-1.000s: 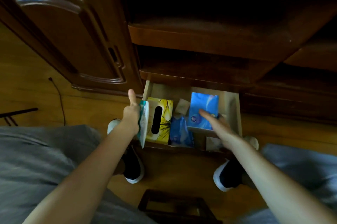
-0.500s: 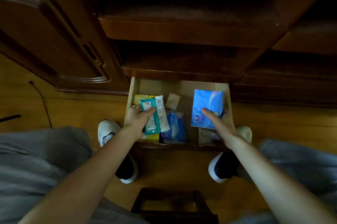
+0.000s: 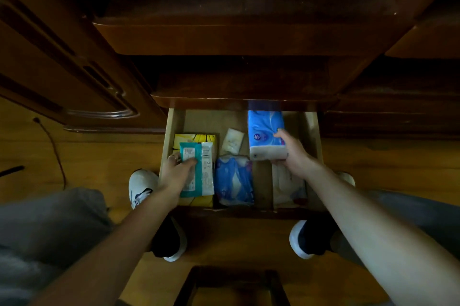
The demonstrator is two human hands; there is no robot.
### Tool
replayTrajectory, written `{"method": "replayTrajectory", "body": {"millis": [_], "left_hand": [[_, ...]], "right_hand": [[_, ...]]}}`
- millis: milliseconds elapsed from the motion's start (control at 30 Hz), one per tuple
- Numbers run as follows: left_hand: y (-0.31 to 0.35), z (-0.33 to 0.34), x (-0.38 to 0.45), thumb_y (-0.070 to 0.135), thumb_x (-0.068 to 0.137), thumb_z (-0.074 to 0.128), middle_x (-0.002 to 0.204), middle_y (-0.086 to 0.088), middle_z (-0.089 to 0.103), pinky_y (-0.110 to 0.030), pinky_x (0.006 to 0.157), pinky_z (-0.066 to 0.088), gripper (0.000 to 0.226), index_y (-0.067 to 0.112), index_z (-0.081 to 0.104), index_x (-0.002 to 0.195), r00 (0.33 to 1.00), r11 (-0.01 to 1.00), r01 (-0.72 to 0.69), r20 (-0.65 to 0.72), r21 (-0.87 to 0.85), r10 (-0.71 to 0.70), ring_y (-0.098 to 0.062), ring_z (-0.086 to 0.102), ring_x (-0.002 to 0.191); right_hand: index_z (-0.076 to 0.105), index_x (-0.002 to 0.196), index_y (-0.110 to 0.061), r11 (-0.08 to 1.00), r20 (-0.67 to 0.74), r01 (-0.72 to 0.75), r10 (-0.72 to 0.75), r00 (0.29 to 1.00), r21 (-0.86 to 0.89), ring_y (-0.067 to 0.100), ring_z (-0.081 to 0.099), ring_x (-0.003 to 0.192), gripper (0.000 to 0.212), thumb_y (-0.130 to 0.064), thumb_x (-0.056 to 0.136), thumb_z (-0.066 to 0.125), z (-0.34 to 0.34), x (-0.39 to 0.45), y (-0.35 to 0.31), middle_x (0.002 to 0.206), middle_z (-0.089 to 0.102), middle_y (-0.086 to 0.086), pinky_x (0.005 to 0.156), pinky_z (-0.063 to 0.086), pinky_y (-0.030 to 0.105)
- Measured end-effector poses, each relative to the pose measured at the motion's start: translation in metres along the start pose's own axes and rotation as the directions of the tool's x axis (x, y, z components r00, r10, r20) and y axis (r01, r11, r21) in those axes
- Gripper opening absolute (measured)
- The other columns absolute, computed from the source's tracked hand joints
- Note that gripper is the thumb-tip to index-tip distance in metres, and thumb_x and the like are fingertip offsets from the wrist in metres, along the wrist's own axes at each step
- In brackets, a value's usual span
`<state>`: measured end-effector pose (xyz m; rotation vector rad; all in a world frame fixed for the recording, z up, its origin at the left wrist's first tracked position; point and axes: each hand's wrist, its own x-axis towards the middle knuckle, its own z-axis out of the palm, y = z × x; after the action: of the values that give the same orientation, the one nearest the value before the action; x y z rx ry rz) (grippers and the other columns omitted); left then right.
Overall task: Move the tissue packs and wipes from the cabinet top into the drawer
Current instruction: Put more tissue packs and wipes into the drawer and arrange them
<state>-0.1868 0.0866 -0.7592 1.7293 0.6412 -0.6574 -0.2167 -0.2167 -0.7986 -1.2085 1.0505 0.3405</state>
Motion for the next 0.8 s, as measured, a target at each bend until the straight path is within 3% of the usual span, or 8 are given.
{"method": "replayTrajectory", "body": {"millis": [67, 100, 200, 367, 533, 667, 733, 800], "left_hand": [[-0.003, 0.002, 0.006, 0.027, 0.091, 0.071, 0.104, -0.002, 0.074, -0.052, 0.084, 0.059, 0.028, 0.025, 0.063, 0.117, 1.000, 1.000, 0.015, 0.000, -0.013, -0.015, -0.024, 0.073, 0.093], [-0.004, 0.005, 0.008, 0.026, 0.091, 0.071, 0.104, -0.002, 0.074, -0.053, 0.084, 0.059, 0.028, 0.024, 0.063, 0.118, 1.000, 1.000, 0.011, -0.001, -0.012, -0.011, -0.024, 0.073, 0.093], [-0.003, 0.012, 0.011, 0.025, 0.092, 0.070, 0.101, -0.002, 0.073, -0.043, 0.073, 0.060, 0.025, 0.021, 0.064, 0.116, 1.000, 1.000, -0.016, -0.009, 0.017, 0.016, -0.021, 0.072, 0.088], [-0.001, 0.018, 0.010, 0.025, 0.096, 0.064, 0.087, 0.009, 0.067, -0.022, 0.054, 0.046, 0.011, 0.029, 0.060, 0.105, 0.996, 0.988, -0.091, 0.020, 0.127, 0.089, -0.004, 0.065, 0.073], [0.000, 0.011, 0.005, 0.026, 0.096, 0.064, 0.094, 0.006, 0.071, -0.032, 0.066, 0.056, 0.008, 0.032, 0.060, 0.099, 0.994, 0.985, -0.109, 0.016, 0.135, 0.107, -0.012, 0.070, 0.083], [-0.001, 0.001, 0.002, 0.023, 0.097, 0.063, 0.101, 0.000, 0.073, -0.041, 0.076, 0.060, 0.014, 0.022, 0.063, 0.110, 0.994, 0.986, -0.112, 0.016, 0.127, 0.111, -0.018, 0.072, 0.090], [-0.003, -0.004, 0.001, 0.022, 0.097, 0.063, 0.101, 0.000, 0.074, -0.038, 0.074, 0.059, 0.012, 0.025, 0.063, 0.108, 0.993, 0.986, -0.118, 0.022, 0.122, 0.116, -0.016, 0.072, 0.089], [-0.003, -0.008, 0.000, 0.021, 0.097, 0.063, 0.100, 0.003, 0.074, -0.032, 0.067, 0.057, 0.011, 0.028, 0.064, 0.105, 0.994, 0.990, -0.106, 0.012, 0.088, 0.105, -0.012, 0.072, 0.086]], "right_hand": [[0.044, 0.144, -0.017, 0.997, -0.105, 0.050, -0.043, 0.994, 0.061, 0.031, 0.067, 0.110, 0.065, -0.042, 0.090, 0.070, 0.001, 0.010, -0.006, 0.130, 0.062, 0.016, 0.092, 0.059, 0.049], [0.041, 0.147, -0.019, 0.995, -0.204, 0.095, -0.097, 0.974, -0.019, 0.030, 0.066, 0.112, 0.064, -0.041, 0.093, 0.067, 0.003, 0.013, -0.007, 0.133, 0.061, 0.015, 0.090, 0.059, 0.045], [0.031, 0.150, -0.024, 0.810, -0.383, 0.122, -0.397, 0.834, -0.574, 0.032, 0.061, 0.119, 0.072, -0.043, 0.091, 0.068, 0.011, 0.014, 0.001, 0.144, 0.051, 0.013, 0.080, 0.055, 0.043], [0.025, 0.150, -0.030, 0.385, -0.170, 0.126, -0.648, 0.743, -0.914, 0.039, 0.039, 0.135, 0.092, -0.056, 0.078, 0.075, 0.015, 0.019, 0.010, 0.155, 0.031, 0.013, 0.097, 0.049, 0.054], [0.017, 0.159, -0.033, 0.375, -0.192, 0.033, -0.548, 0.814, -0.927, 0.043, 0.020, 0.149, 0.102, -0.060, 0.079, 0.075, 0.025, 0.041, -0.002, 0.165, 0.015, 0.021, 0.113, 0.031, 0.052], [0.028, 0.153, -0.030, 0.161, -0.073, 0.069, -0.736, 0.673, -0.985, 0.045, 0.043, 0.133, 0.087, -0.040, 0.082, 0.077, 0.032, 0.047, -0.005, 0.149, 0.044, 0.020, 0.102, 0.042, 0.054], [0.038, 0.149, -0.026, 0.081, 0.024, 0.120, -0.726, 0.688, -0.989, 0.042, 0.046, 0.131, 0.073, -0.039, 0.086, 0.073, 0.044, 0.051, -0.010, 0.147, 0.048, 0.017, 0.101, 0.042, 0.050], [0.052, 0.141, -0.020, 0.126, 0.088, 0.232, -0.676, 0.732, -0.964, 0.039, 0.050, 0.127, 0.053, -0.035, 0.093, 0.069, 0.065, 0.056, -0.016, 0.141, 0.054, 0.017, 0.098, 0.042, 0.044]]}}
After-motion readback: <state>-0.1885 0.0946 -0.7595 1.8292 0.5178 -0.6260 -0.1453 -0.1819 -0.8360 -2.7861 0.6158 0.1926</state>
